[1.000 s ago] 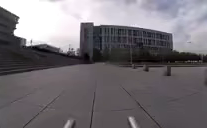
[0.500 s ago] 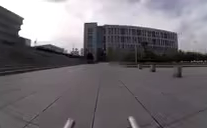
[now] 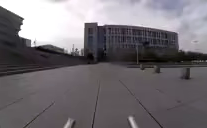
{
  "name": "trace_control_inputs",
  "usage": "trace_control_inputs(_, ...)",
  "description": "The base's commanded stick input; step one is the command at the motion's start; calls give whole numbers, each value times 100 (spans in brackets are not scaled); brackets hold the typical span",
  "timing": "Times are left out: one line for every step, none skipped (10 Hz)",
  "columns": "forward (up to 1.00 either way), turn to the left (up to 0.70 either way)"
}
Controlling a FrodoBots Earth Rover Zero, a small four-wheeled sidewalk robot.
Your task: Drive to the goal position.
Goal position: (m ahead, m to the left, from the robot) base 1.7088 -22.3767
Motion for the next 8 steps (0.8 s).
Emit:
trace_control_inputs(100, 0)
trace_control_inputs(100, 0)
trace_control_inputs(100, 0)
trace_control_inputs(100, 0)
trace_control_inputs(0, 0)
trace_control_inputs(0, 0)
trace_control_inputs(0, 0)
trace_control_inputs(0, 0)
